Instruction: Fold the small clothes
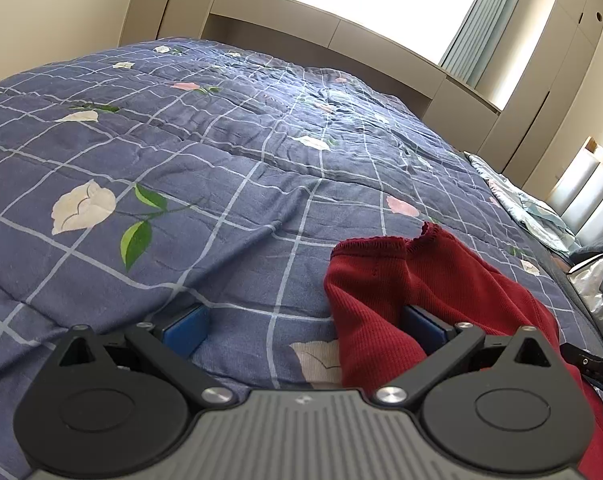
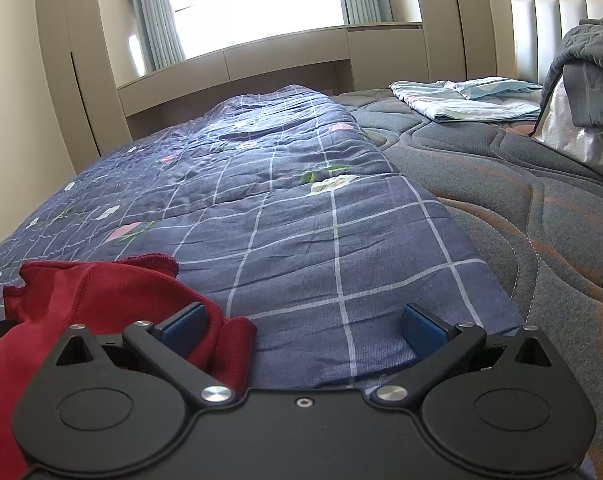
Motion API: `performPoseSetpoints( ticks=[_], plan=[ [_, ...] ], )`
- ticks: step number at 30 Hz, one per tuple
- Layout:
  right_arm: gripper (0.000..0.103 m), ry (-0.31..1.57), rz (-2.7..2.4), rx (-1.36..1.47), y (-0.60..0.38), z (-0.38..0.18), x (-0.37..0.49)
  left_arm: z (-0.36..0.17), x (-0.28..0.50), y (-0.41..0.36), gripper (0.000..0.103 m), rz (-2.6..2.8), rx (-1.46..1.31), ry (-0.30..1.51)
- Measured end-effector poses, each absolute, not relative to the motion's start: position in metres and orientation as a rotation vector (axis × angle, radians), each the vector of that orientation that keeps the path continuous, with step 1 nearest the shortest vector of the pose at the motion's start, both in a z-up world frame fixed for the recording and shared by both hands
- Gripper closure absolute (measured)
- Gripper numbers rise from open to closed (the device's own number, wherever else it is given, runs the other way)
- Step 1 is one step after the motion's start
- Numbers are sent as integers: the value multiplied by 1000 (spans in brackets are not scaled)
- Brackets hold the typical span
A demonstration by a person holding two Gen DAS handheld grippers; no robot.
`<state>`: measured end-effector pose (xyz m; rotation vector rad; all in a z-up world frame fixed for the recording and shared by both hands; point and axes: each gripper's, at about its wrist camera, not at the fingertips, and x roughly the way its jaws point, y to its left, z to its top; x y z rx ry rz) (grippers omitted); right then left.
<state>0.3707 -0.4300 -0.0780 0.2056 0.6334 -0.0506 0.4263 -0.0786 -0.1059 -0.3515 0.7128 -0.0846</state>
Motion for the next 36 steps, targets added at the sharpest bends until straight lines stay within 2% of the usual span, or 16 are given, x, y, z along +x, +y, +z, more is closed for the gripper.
performPoseSetpoints(
  ticks=[10,15,24,29,36],
  plan=[
    [0,608,-31,263,-437,-77,365,-107,425,-73,0,-101,-395,699],
    [0,569,20,379,-448,-77,349,-99,416,-69,1,-117,-401,724],
    [0,494,260,670,-463,-85,290,-83,371,-49,0,-226,-613,758],
    [0,558,378,603,-446,-78,286,-83,362,-74,1,-336,-452,810],
    [0,591,424,536,-426,-79,287,-100,344,-84,1,-325,-376,678]
  ],
)
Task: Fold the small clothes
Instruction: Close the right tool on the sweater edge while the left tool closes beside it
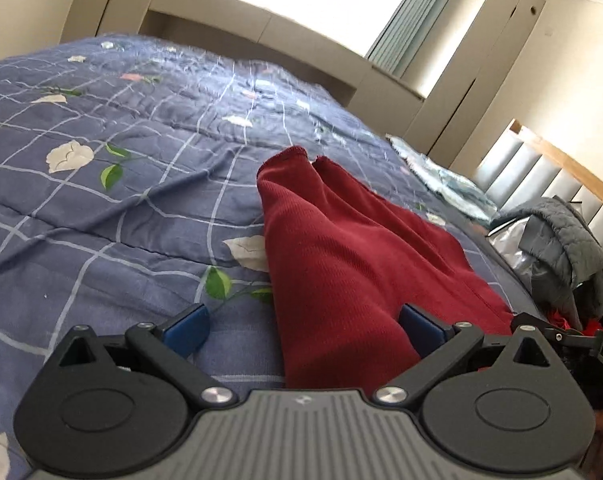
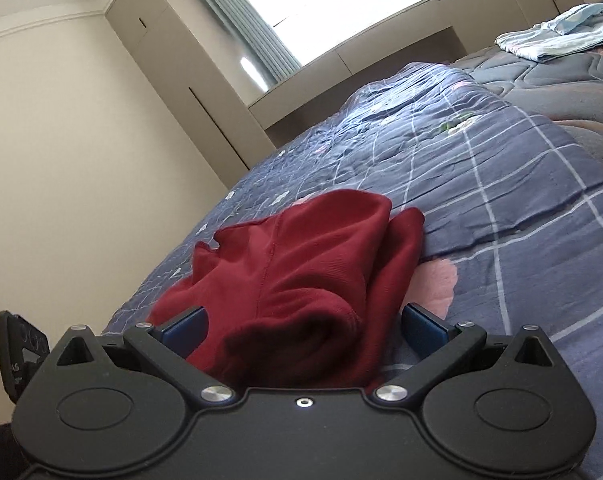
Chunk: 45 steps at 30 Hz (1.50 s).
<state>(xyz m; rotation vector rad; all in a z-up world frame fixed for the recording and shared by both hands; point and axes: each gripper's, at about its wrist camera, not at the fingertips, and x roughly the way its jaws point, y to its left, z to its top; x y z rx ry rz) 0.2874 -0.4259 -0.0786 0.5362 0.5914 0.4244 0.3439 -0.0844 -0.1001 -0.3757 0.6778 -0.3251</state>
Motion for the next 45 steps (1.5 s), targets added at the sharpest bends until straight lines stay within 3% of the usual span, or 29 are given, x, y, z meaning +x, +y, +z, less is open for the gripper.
performPoseSetpoints(
  ticks=[20,35,41,45],
  plan=[
    [0,577,432,564,-434,-84,285,-104,339,-76,1,-350,-423,660],
    [2,787,303,669,-434,-67,344,-87,356,-83,1,-345,-348,790],
    [20,802,228,564,-423,-65,342,-79,363,-85,4,-371,-314,857],
    [46,788,213,503,-415,-63,335,-72,363,-89,22,-409,-293,865]
  ],
)
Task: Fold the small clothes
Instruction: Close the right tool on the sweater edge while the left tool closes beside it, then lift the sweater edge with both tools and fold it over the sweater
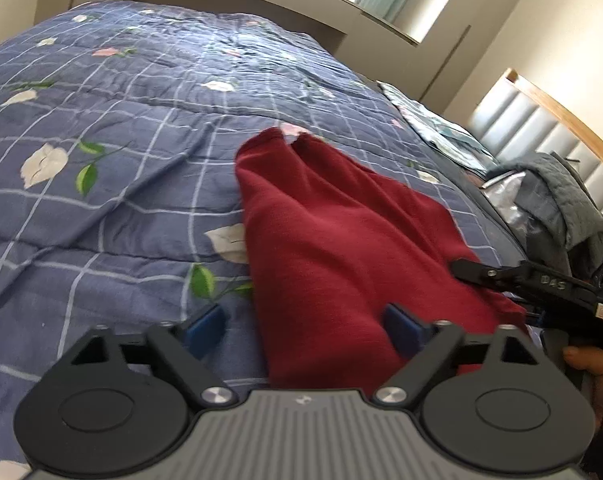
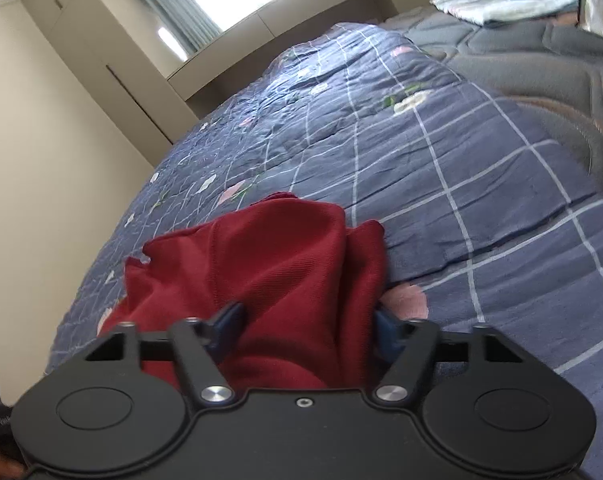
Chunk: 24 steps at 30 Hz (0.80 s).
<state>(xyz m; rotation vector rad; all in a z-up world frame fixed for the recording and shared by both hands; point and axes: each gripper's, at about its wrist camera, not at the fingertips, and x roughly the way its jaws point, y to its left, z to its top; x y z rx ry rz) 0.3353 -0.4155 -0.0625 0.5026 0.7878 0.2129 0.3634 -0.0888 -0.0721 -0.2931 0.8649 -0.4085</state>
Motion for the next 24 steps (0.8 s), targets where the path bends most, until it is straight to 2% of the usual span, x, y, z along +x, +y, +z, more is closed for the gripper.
performPoseSetpoints(
  ticks=[1,5,7,10,17,24],
  plan=[
    [51,784,211,492,-413,-61,334,-70,364,-90,31,-423,-290,867],
    [64,760,195,414,-401,-51,332,-65,367,-93,45,-445,-293,886],
    [73,734,192,387,-396,-45,328,-63,368,-93,59,-441,-301,885],
    [79,688,204,378,-391,-32,322,-52,368,-91,72,-452,-286,859],
    [81,595,322,324,-347,1,325,-12,361,-72,74,-433,-193,761],
    [81,577,442,369,-274,5,360,21,359,-6,74,-309,-144,703]
  ],
)
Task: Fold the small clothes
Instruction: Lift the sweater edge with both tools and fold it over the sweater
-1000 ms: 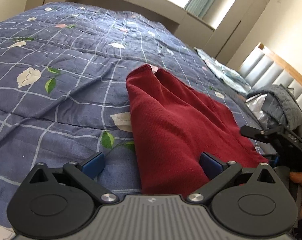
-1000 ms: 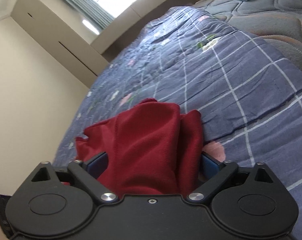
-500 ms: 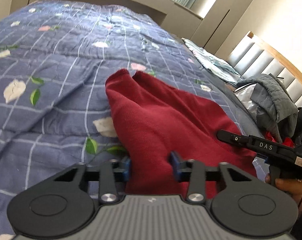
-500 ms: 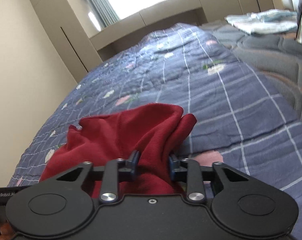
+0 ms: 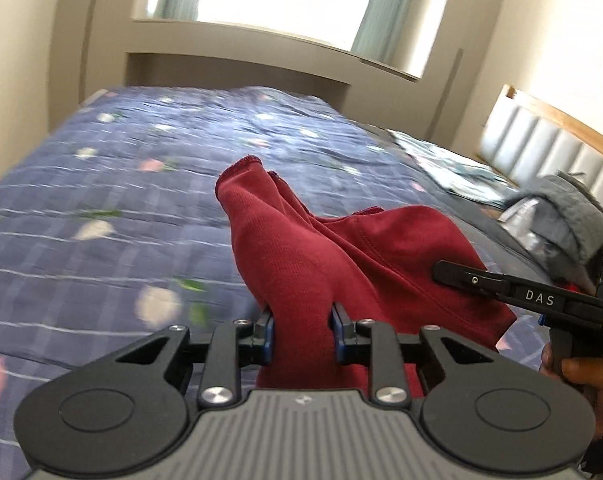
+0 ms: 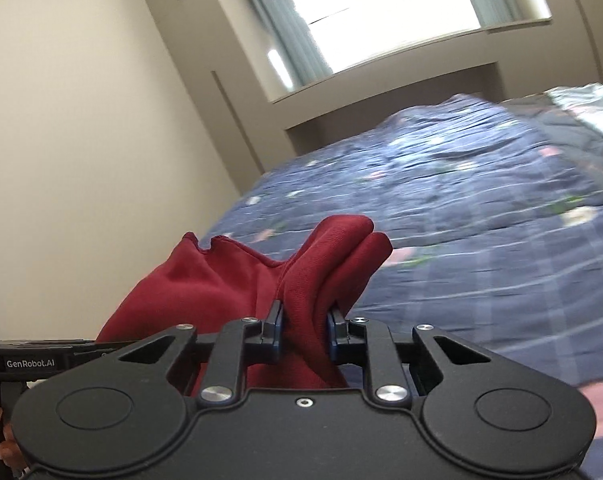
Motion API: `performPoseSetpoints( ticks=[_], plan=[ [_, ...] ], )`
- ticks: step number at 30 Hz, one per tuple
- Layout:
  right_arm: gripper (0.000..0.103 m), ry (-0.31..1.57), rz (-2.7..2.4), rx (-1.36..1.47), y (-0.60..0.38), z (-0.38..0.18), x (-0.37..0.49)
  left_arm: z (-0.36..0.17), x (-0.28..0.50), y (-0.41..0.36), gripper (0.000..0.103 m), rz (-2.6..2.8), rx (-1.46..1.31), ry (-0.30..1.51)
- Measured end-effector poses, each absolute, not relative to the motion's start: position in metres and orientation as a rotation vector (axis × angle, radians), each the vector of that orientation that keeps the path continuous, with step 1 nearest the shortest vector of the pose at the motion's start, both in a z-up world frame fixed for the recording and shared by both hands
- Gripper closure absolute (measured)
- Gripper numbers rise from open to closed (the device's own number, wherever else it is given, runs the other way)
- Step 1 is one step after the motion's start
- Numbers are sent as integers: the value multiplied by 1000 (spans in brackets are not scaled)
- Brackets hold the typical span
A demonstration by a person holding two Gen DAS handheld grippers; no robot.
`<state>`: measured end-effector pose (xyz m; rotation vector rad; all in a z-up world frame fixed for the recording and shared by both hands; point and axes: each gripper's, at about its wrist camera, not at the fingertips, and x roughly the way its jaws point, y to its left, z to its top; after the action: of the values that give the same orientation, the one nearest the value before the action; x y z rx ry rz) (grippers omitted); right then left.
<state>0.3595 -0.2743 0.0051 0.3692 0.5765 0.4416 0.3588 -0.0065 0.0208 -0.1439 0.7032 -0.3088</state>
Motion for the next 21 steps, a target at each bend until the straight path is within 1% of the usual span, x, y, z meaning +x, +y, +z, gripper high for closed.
performPoseSetpoints(
  ticks=[4,8,12,17,18,20,21],
  plan=[
    [81,615,477,364,-232,-6,375,20,362,30,74,-236,-141,715],
    [81,646,476,298,-203,-19,380,0,368,61,74,-202,-177,756],
    [81,672,442,274,-198,-33,378,-26,368,74,74,-185,-214,796],
    [79,689,423,269,-203,-40,378,-36,361,76,72,-181,-212,780],
    [77,690,419,265,-203,-41,376,-36,361,76,71,-181,-212,781],
    [71,689,411,258,-204,-40,374,-37,363,76,69,-181,-212,785],
    [69,686,406,255,-204,-40,373,-37,363,76,66,-180,-212,787]
  ],
)
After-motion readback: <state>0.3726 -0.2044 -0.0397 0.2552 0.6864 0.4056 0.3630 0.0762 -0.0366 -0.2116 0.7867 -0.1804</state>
